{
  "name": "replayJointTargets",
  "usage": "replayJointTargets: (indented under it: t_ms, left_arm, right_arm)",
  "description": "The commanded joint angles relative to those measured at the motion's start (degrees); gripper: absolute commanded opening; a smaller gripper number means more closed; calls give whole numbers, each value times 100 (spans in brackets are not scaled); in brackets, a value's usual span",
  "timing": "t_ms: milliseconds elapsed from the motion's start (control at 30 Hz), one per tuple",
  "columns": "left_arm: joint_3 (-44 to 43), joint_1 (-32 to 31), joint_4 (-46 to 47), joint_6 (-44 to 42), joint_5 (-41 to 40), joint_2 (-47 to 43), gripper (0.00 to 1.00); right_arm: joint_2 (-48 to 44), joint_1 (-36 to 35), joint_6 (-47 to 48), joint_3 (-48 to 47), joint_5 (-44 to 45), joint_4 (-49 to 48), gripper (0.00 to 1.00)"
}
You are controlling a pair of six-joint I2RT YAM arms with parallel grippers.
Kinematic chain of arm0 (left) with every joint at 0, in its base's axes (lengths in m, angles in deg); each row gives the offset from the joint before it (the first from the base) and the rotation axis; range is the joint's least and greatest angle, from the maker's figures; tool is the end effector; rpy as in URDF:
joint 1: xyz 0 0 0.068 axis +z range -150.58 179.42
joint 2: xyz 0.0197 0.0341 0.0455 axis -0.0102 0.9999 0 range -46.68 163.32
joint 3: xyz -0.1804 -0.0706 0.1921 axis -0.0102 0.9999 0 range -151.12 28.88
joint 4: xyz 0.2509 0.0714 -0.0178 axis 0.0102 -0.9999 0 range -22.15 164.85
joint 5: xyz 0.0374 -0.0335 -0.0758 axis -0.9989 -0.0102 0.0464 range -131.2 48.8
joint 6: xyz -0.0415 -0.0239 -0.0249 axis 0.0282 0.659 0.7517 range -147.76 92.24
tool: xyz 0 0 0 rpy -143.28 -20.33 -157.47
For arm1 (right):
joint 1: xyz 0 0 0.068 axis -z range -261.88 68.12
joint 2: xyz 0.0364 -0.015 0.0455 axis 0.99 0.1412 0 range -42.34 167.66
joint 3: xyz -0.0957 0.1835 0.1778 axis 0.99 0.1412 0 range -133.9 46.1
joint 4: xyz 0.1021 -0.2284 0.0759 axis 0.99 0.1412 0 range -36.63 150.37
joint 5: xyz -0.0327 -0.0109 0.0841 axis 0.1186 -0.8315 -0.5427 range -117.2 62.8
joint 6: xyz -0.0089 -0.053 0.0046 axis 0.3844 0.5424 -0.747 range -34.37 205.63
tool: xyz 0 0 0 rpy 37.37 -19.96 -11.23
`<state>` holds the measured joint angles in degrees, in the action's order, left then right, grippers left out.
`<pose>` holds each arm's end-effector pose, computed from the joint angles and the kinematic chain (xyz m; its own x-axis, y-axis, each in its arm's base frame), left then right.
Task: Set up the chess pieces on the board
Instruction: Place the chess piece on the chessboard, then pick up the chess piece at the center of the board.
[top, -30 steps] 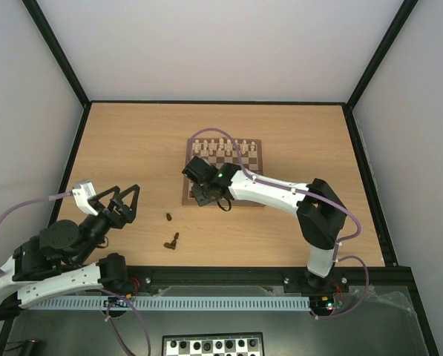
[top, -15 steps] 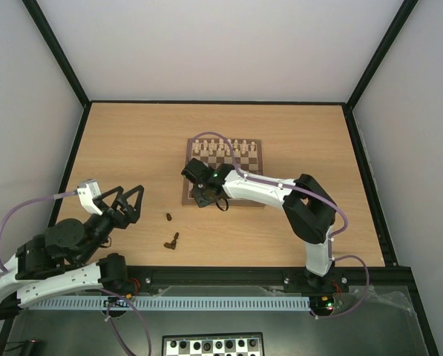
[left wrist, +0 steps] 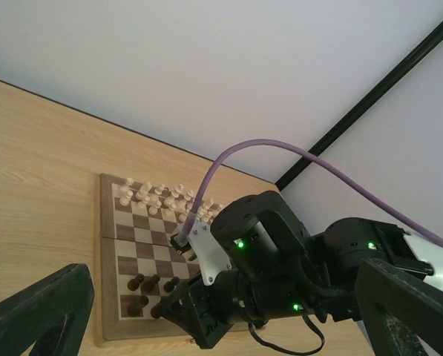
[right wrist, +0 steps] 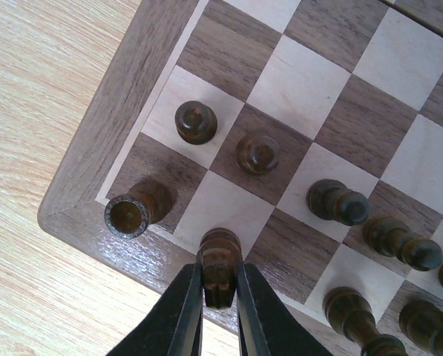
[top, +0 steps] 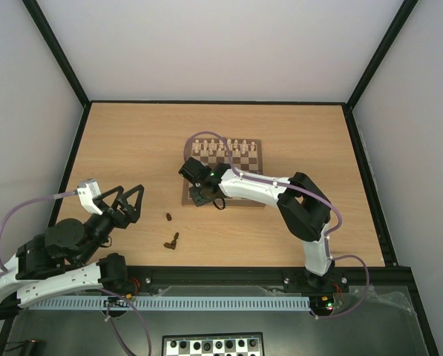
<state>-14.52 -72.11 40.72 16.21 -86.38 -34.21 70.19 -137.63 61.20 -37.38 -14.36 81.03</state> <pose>0.0369 -0.0304 0.3424 -0.3210 -0.5832 -0.7462 0.3073 0.6811 -0.6646 0.2452 0.3460 0.1999 -0.7333 -0.3605 -0.5765 -0.4766 0.8772 0.0577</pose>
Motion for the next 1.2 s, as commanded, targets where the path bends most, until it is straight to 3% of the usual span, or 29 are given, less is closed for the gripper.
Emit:
replayJointTargets:
  t_ms: [0,533,667,967,1000,1067,1167]
  left_arm:
    - [45,34,73,-36,-43,46,99]
    - [108,37,108,-25,-46,58,100]
    - [111,35,119,-20,-43,88,100]
    - [97,40,149,-24,-62,159,99]
    - [75,37,134,-28,-82,159,100]
    - [18,40,55,-28,-160,154,100]
    - [-58,34,-66,-15,-253,154,99]
  right_arm:
    - [112,56,43,-117,-1,56,15]
    - [-158,59,17,-81,102,77,31]
    - [-422,63,8,-9,27,24,40]
    - [-1198,49,72,333,-393,-225,66]
    - [-1294,11,92,396,-471,-262,71]
    - [-1405,-113,145,466,-493,-274,98]
    - [-1440,-361,172,528,-442,-259,99]
